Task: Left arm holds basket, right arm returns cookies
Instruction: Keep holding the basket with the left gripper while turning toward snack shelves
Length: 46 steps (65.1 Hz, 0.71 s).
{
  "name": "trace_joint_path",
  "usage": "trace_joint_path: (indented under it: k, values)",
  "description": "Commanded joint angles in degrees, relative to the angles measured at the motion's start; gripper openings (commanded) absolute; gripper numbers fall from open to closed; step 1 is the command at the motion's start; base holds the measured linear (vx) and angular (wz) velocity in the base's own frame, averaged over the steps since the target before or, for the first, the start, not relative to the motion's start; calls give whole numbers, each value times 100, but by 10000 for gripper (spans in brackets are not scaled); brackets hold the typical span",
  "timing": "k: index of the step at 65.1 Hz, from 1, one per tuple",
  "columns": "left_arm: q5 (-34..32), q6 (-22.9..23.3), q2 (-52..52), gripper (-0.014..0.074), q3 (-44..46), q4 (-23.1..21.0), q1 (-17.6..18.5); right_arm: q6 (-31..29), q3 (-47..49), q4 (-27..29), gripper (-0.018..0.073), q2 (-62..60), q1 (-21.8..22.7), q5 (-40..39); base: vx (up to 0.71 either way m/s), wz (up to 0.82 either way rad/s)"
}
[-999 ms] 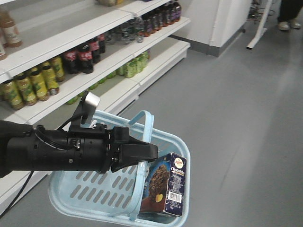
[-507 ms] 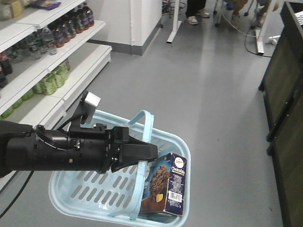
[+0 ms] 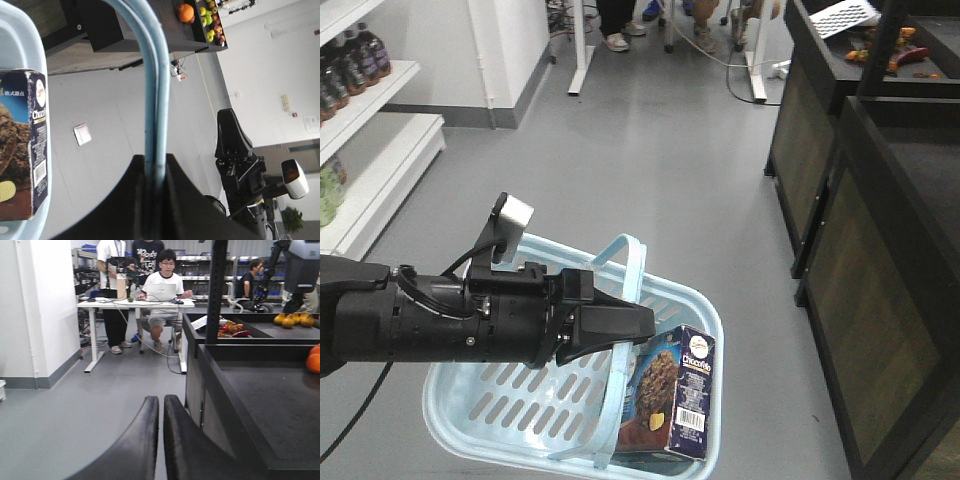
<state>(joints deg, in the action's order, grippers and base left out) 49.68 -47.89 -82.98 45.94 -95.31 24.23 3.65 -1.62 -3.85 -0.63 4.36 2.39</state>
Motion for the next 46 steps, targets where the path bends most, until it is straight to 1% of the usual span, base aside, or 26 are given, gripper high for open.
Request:
trace_joint_path:
  k: [1, 26, 46]
  values:
    - [285, -36, 234, -3, 177, -665, 18, -19, -102, -61, -6, -73, 18, -418, 8, -27]
    - [292, -36, 234, -3, 177, -665, 18, -19, -102, -61, -6, -73, 18, -423, 13, -19]
    - [292, -36, 234, -3, 177, -665, 18, -19, -102, -61, -6, -73, 18, -423, 26, -1]
